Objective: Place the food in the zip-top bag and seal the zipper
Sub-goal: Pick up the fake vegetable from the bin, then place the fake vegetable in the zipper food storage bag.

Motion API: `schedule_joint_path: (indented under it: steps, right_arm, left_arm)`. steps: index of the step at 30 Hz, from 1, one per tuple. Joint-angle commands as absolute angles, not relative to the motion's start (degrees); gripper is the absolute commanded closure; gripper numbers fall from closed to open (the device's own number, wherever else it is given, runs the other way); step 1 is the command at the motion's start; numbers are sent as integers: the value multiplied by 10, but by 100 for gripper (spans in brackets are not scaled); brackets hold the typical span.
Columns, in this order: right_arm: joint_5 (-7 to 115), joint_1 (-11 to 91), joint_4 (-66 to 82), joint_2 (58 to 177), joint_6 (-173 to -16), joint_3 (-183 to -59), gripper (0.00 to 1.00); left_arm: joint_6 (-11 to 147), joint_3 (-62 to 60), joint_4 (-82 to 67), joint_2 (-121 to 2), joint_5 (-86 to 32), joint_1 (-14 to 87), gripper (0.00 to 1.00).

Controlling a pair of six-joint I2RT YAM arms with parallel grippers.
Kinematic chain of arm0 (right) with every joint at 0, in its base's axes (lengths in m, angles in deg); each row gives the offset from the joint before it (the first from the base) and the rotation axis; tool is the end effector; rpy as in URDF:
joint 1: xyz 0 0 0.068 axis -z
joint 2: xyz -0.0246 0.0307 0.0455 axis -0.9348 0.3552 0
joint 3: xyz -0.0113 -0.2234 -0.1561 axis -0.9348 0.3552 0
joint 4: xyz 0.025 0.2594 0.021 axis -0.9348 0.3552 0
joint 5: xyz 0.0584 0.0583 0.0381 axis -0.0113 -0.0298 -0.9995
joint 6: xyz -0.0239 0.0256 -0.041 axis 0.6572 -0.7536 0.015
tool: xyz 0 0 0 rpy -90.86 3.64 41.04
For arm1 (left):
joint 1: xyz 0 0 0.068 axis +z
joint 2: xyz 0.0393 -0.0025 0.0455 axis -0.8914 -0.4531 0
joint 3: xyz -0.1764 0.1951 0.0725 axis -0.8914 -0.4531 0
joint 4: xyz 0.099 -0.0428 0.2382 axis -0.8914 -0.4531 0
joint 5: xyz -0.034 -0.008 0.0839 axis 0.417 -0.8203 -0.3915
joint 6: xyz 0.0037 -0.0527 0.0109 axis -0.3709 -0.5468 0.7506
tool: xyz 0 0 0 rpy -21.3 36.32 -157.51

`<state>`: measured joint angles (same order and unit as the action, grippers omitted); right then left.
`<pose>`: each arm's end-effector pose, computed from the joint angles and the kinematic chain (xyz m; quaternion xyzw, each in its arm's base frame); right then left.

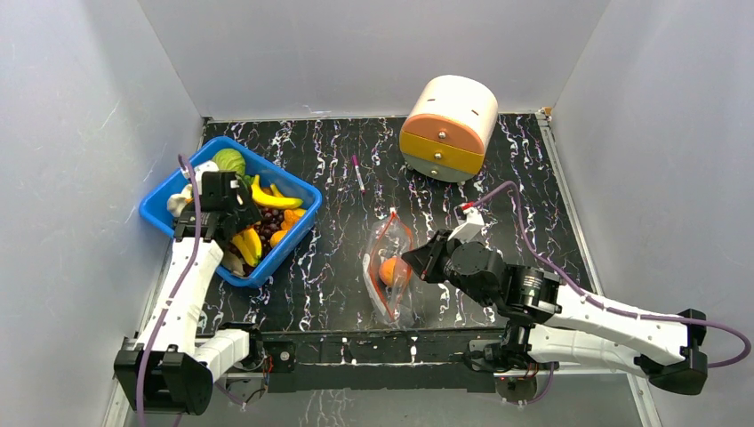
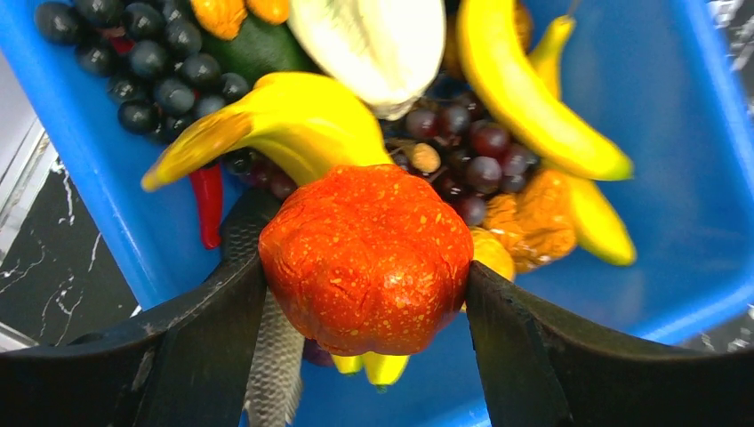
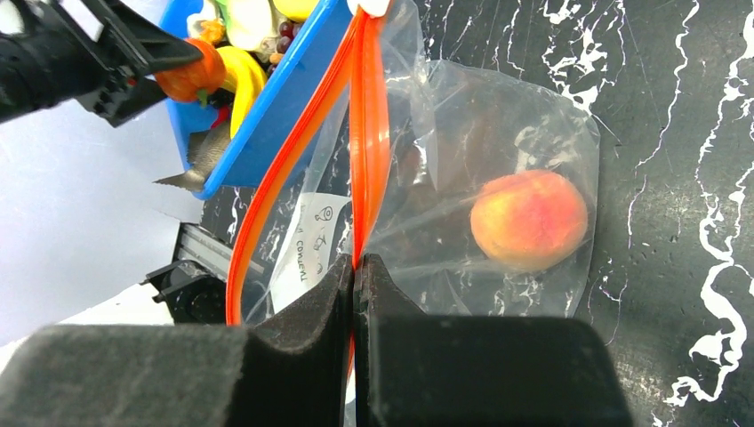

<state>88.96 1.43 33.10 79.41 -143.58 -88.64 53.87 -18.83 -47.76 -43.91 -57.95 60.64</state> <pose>0.0783 0.1488 0.3092 0.0367 0.8317 0.3615 0.4199 0.2150 0.0046 0.3035 -0.2605 0.8661 0.0794 0.4192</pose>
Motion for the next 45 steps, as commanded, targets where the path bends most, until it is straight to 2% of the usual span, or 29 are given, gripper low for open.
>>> schedule_joint_path:
  steps: [1, 5, 15, 22, 29, 33, 38, 45]
  right_arm:
    - [894, 14, 307, 803, -1444, -901, 100]
    - [893, 14, 308, 805, -1450, -897, 100]
    - [909, 14, 305, 826, -1453, -908, 100]
    - [896, 14, 284, 839, -1471, -912, 100]
    - [899, 14, 269, 843, -1487, -905, 100]
    - [891, 14, 260, 855, -1491, -910, 100]
    - [885, 15, 233, 872, -1484, -915, 100]
    - [868, 14, 218, 906, -1462, -951, 100]
  left_arm:
    - [560, -122, -530, -419, -502, 608, 49]
    - [565, -98, -556, -409, -442, 608, 52]
    - [598, -91, -556, -419, -153, 608, 51]
    - [593, -88, -552, -416, -22, 609, 53]
    - [469, -213, -365, -363, 220, 608, 56]
    - [407, -241, -297, -343, 262, 603, 57]
    - [314, -240, -205, -334, 253, 572, 59]
    - [273, -244, -154, -350, 194, 449, 59]
